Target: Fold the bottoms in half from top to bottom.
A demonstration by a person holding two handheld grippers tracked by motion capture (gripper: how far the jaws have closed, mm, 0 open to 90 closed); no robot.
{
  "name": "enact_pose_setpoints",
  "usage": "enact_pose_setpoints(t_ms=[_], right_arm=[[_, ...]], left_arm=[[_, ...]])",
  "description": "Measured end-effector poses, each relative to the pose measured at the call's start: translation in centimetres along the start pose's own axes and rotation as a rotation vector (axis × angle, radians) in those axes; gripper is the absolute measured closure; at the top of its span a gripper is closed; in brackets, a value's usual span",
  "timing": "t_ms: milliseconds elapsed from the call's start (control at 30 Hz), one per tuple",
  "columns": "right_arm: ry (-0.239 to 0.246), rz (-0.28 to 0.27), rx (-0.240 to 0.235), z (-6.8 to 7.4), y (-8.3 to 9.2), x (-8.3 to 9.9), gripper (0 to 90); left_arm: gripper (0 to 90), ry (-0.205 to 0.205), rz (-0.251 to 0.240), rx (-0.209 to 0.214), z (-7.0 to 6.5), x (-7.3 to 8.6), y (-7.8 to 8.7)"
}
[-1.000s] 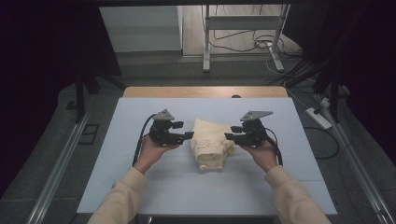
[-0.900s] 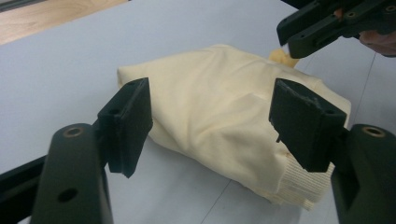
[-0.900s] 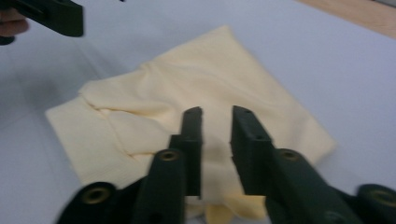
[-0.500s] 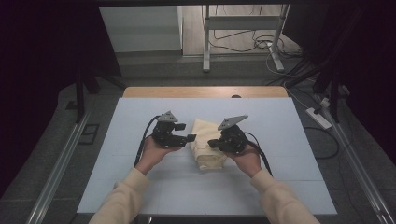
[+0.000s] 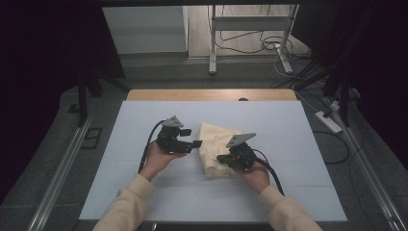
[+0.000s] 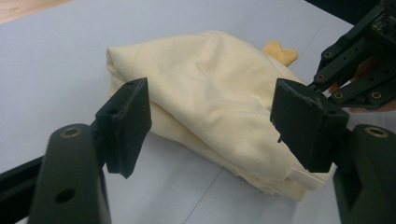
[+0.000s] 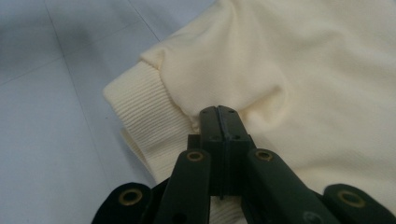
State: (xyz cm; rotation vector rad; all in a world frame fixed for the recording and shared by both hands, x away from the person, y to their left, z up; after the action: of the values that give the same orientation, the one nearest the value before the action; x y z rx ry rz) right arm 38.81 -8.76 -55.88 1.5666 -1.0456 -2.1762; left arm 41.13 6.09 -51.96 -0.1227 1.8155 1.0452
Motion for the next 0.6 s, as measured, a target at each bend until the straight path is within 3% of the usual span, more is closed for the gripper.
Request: enact_pose_setpoints(t_ms=[367,600], right_arm=[[-0.035,-0.019,-0.031,-0.2,0.0,-0.07,89.4],[-0.018,-0.041,-0.03,-0.13,0.46,-0.49,89.3]], left_arm=[[27.5,0.009,0.005,0.006,0.17,0.27,-0.11],[27.2,0.013,-0.001,0.004,0.03,0.35,0.22]])
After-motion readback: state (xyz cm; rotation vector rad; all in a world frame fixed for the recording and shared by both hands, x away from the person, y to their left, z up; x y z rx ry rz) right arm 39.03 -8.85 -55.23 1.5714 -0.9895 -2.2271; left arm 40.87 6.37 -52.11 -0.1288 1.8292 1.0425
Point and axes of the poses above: each handheld gripper's, and its own axes: y roughly backward along the jaws, x roughly out of its underside, z roughly to its left, the point moved 9 cm from there along -y, roughly forward along the jaws, and after that the axes turned 7 degrees about -x, right-handed, at the moved point
